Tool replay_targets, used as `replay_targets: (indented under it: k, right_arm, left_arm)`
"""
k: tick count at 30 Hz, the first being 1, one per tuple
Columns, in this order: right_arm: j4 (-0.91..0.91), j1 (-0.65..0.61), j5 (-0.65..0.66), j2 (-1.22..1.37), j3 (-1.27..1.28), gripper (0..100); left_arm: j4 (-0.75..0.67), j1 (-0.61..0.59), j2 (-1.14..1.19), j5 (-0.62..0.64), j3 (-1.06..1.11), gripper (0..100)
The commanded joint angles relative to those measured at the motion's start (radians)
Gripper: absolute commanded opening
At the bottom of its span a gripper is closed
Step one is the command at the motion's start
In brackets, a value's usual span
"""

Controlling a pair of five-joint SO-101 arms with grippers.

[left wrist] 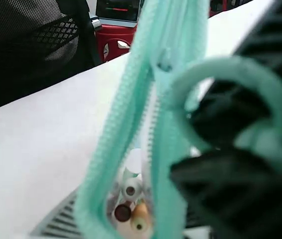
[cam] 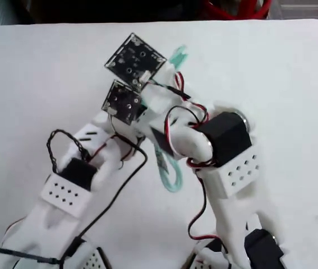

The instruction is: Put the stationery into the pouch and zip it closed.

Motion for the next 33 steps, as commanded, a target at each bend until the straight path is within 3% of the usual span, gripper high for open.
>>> replay_targets:
  k: [1, 6, 19, 30, 33]
  right_arm:
    - [0.059, -0.191, 0.061, -0.067, -0.023, 1.9]
    - [0.065, -0.298, 0.064, -0.159, -0.014, 1.9]
    - [0.064, -0.331, 0.060, -0.193, 0.204, 1.9]
    - [0.059, -0.539, 0.121, -0.383, 0.422, 1.9]
    - [0.062, -0.541, 0.183, -0.400, 0.451, 1.9]
  left_arm:
    - [-0.008, -0.012, 0.008, 0.012, -0.018, 4]
    - [-0.008, -0.012, 0.008, 0.012, -0.018, 4]
    - [-0.014, -0.056, 0.001, 0.014, -0.026, 4]
    - [-0.014, -0.061, 0.001, 0.014, -0.026, 4]
    - [-0.011, -0.061, -0.001, 0.014, -0.026, 4]
